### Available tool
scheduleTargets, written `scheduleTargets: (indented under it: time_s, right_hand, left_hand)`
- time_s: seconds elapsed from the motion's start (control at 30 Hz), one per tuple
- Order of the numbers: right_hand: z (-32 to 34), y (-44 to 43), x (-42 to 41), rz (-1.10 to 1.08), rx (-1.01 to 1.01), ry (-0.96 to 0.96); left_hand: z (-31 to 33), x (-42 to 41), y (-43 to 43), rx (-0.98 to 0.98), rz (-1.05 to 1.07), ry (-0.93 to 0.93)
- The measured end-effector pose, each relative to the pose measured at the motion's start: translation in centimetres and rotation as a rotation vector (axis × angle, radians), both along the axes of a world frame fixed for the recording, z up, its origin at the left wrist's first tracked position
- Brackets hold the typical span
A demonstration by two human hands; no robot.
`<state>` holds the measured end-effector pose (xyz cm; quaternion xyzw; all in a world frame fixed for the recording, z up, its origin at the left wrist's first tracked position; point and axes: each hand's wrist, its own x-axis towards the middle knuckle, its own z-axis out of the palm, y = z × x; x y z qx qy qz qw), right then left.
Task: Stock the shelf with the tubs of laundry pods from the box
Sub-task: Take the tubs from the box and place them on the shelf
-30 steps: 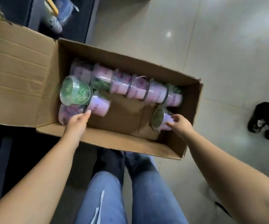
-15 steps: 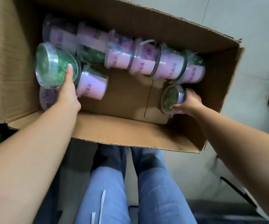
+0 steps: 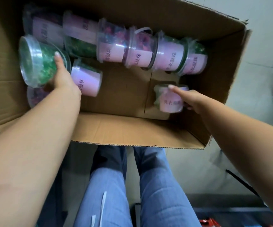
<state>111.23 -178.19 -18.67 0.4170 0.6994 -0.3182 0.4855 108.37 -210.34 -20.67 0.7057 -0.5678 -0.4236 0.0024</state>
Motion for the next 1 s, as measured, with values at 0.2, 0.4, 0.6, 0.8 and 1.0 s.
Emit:
scheduleTargets:
  time_s: [0.2,0.4,0.6,0.8,1.0]
  right_hand:
    - [-1.3,-2.2,2.0,-0.577,-0.117,0.045]
    - [-8.1,-1.0,3.9,-0.656,-0.170,0.188]
    - [-2.3,-4.0,3.2,-0.499,-0.118,0.264]
    - [-2.1,-3.1,3.1,-0.497,-0.037,0.307]
    - [-2.5,-2.0,5.0,-0.633,-0.073,0.272]
  left_hand:
    - [3.2,0.4,0.0,-0.029,0.067,0.068]
    - [7.4,3.3,-0.7,0.268,-0.159,0.516]
    - [8.4,5.9,2.9,0.880,-0.449,0.333]
    - [3.3,6.9,8.7,0.256,-0.912,-0.240]
    - [1.9,6.6,10.1,0.491,-0.818,-0.043]
